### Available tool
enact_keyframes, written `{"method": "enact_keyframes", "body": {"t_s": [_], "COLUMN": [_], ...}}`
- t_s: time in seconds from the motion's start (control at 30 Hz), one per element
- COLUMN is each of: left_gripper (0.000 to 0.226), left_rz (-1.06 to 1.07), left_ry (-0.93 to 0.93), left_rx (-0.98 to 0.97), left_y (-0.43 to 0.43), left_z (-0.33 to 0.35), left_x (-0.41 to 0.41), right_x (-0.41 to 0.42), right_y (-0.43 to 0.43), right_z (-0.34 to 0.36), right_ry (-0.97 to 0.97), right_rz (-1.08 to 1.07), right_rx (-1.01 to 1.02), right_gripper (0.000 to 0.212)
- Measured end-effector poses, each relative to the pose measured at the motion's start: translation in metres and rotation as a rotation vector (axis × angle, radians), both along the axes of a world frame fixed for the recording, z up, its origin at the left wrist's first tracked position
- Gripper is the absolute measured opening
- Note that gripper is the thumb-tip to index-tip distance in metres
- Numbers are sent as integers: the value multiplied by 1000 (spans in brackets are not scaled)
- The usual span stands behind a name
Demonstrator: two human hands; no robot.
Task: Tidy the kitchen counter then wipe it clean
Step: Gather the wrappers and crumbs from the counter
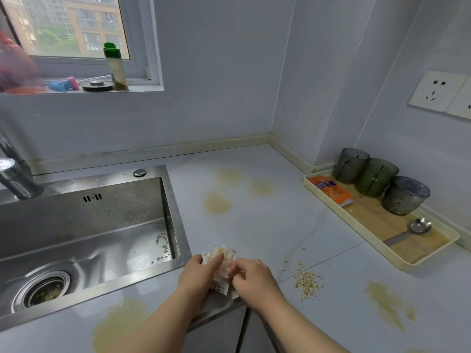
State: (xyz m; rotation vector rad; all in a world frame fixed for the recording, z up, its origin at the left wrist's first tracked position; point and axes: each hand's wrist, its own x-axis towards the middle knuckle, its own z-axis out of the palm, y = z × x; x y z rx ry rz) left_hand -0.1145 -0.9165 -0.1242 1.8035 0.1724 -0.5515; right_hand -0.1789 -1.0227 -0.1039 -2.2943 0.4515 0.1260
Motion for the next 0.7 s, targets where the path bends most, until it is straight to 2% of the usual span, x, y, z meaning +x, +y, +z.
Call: {"method": "enact_keyframes", "body": {"t_s": [0.1, 0.23, 0.37, 0.5, 0.6, 0.7], "left_gripper": [17, 17, 8, 8, 9, 12], "left_rz": [-10, -15, 45, 40, 36, 50], "left_ry": [4, 12, 85, 77, 41, 11], "left_rx": [11, 1, -141, -207, -240, -255], "left_y": [0, 0, 2, 4, 11, 25], "left_z": [-4, -9, 0, 18, 38, 56], "left_x": [2, 3, -2, -6, -8, -9], "right_x": [-5, -8, -8, -5, 1, 8], "right_y": [-3, -5, -5, 0, 10, 21], "right_z": [4, 8, 8, 17, 33, 47], "right_ry": [-2, -55, -88, -89, -96, -127], "right_rz": [-94, -192, -287, -363, -386, -378], "right_rx": [144, 244, 293, 381, 573, 613], "right_gripper": [37, 23, 15, 29, 21, 21]}}
